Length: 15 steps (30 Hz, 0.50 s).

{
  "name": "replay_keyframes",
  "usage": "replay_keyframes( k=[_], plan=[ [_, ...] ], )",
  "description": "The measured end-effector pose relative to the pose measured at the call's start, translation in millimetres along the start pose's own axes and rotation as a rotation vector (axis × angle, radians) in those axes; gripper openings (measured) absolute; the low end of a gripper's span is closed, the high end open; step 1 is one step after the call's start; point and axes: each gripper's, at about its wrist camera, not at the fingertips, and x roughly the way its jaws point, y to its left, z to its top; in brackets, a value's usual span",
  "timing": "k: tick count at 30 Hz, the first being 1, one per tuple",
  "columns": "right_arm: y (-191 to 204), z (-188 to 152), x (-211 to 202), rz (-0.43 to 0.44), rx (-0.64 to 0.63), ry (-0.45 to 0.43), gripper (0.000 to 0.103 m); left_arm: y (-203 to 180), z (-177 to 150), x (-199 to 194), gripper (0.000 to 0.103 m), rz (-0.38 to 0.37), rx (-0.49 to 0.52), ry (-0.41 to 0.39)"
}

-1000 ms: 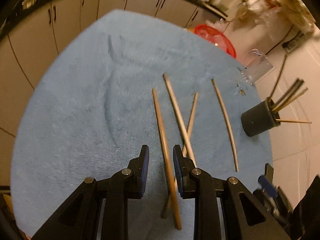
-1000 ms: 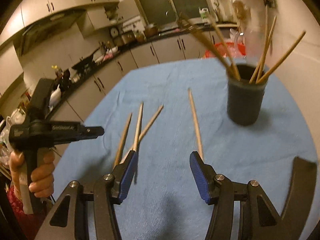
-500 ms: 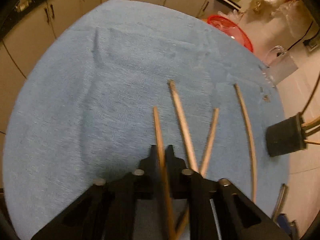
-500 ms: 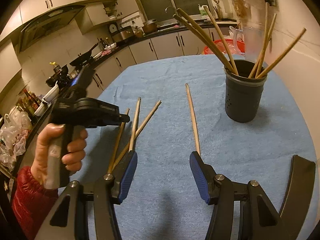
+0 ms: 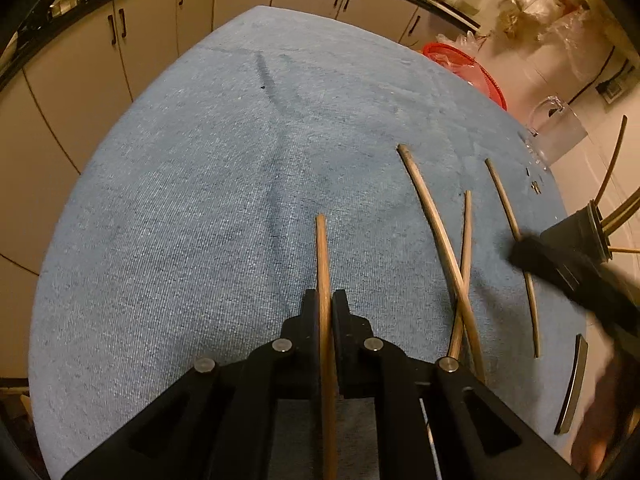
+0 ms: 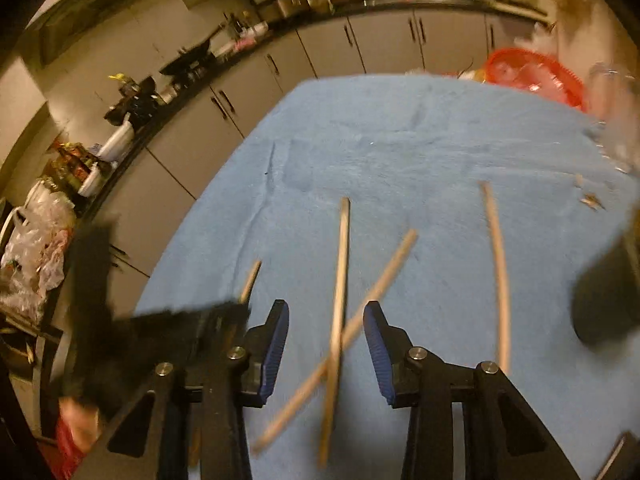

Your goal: Organize utensils

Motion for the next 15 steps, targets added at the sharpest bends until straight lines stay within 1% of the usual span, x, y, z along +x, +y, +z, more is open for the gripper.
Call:
replay_keyframes(
  k=[1, 2, 4, 6, 9, 11, 12, 13, 15],
  plan=[
    [-1, 12, 13, -0.018, 0.012, 0.018, 0.037, 0, 1, 1, 0.009, -0.004, 0.003, 0.0],
    [-1, 23, 25, -0.05, 0.012, 0.028, 0.037, 1, 1, 1, 0.009, -0.011, 0.003, 0.002],
    [1, 37, 46, -0.082, -0.002, 0.062, 0.037, 7, -3, -3, 0.009, -0.027, -0.003, 0.004],
    [-3, 44, 61, -0.096, 0.015, 0.081, 0.036, 8, -3, -3, 0.009, -0.039, -0.002, 0.004],
    [1, 55, 84, -0.122, -0.001, 0.122, 0.033, 15, -6, -9, 0.009, -0.05, -0.002, 0.002],
    [6, 58, 87, -0.163, -0.028, 0.116, 0.026, 15, -7, -10, 0.009, -0.049, 0.0, 0.003],
    [9, 59, 89, -0.184, -0.048, 0.119, 0.017, 14, -7, -11, 0.009, -0.047, 0.001, 0.003],
    [10, 58, 89, -0.202, -0.055, 0.117, 0.01, 14, -7, -11, 0.008, -0.045, 0.001, 0.003],
    [9, 55, 87, -0.198, -0.052, 0.113, 0.008, 12, -7, -11, 0.008, -0.044, 0.003, 0.001]
  ],
)
